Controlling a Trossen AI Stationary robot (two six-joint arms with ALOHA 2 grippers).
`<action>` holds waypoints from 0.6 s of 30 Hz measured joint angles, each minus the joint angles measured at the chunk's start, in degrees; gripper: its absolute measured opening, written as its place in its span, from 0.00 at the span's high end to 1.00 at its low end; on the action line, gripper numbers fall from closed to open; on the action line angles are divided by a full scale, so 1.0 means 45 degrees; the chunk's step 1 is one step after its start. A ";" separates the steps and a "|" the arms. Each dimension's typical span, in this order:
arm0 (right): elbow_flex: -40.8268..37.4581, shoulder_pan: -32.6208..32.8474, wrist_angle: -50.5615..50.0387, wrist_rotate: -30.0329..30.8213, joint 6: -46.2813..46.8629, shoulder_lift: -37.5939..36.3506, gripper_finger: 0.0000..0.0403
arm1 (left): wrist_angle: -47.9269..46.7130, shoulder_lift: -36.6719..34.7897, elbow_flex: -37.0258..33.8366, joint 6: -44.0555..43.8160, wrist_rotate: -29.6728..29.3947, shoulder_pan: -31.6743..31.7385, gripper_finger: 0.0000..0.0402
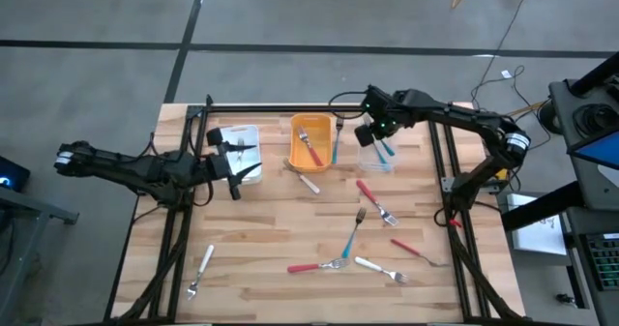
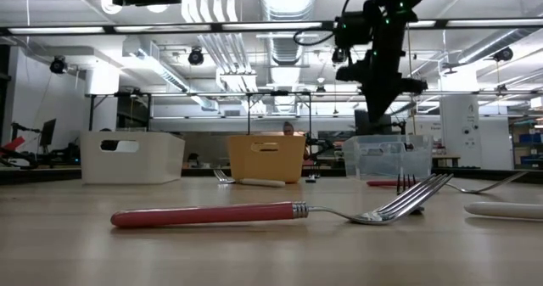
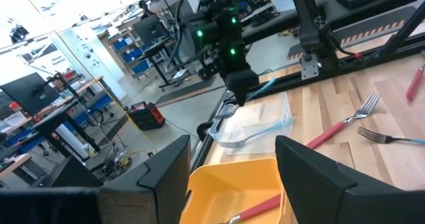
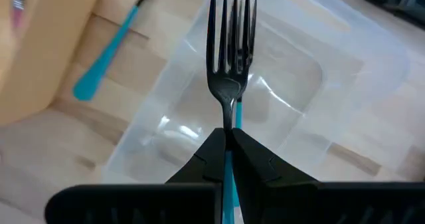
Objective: Sort silverware by color (type)
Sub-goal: Put the blue fork into the transparent bin
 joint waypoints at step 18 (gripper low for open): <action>-0.3199 -0.0357 0.4240 0.0609 -0.0665 0.0013 0.98 | 0.0000 0.0010 0.0000 0.0030 0.0000 0.0000 0.50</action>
